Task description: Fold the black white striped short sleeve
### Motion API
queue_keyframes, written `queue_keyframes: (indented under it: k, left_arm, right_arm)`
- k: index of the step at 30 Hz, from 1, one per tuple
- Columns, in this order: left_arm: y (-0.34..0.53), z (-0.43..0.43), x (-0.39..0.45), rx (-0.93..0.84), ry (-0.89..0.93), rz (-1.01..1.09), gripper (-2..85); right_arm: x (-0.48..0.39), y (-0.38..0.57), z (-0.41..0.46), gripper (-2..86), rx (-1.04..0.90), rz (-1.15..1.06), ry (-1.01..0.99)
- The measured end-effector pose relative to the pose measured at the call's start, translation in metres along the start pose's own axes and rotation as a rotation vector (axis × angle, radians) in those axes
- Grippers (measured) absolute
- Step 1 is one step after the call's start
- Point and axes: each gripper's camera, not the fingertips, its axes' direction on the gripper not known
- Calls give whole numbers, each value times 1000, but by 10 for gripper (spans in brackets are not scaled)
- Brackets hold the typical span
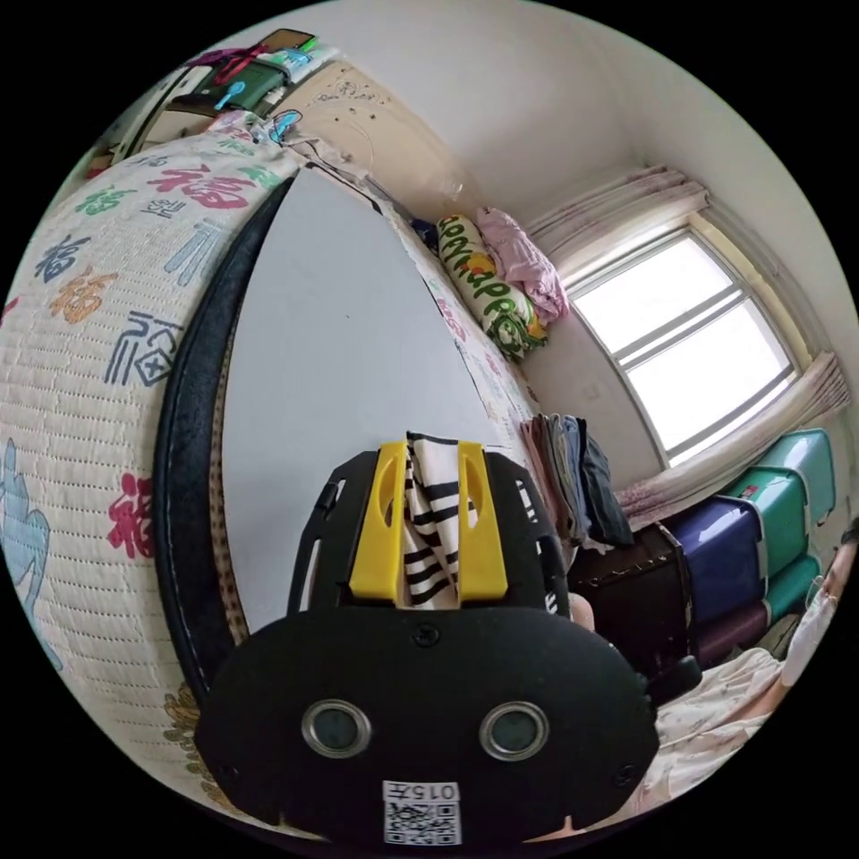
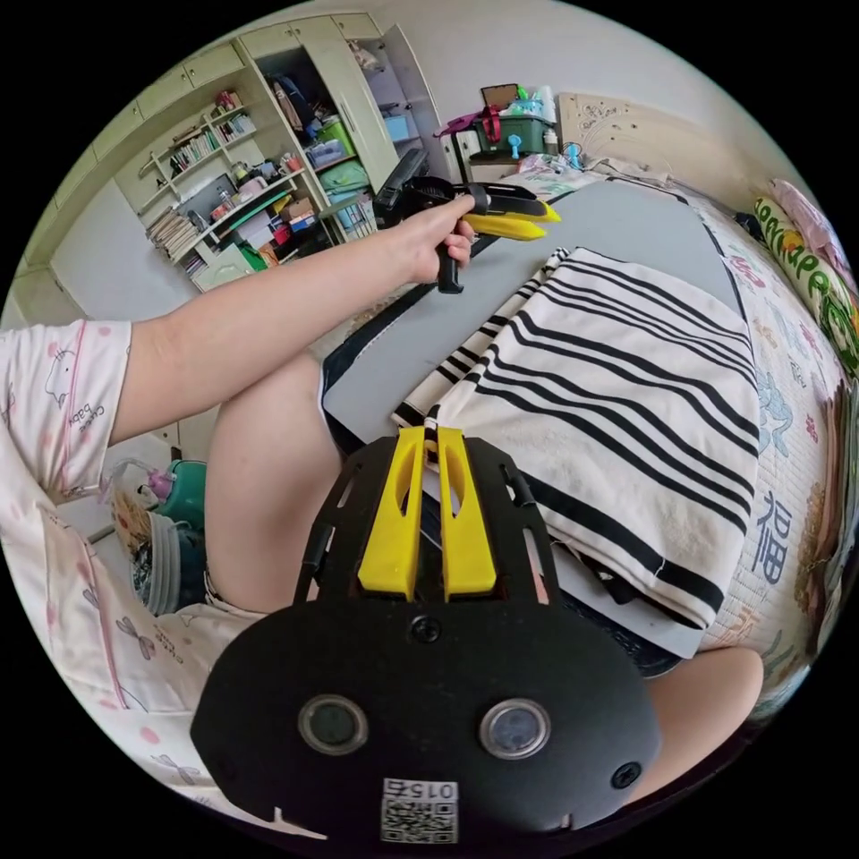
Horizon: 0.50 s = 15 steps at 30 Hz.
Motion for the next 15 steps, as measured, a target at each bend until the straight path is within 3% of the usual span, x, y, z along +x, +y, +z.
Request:
queue_keyframes:
  k: [7,15]
  left_arm:
    - [-21,79,22,-201,-167,119,67]
    - [-28,91,31,-219,-238,150,64]
  right_arm:
    - [1,21,20,19,-14,26,19]
    - [7,36,32,16,-23,32,11]
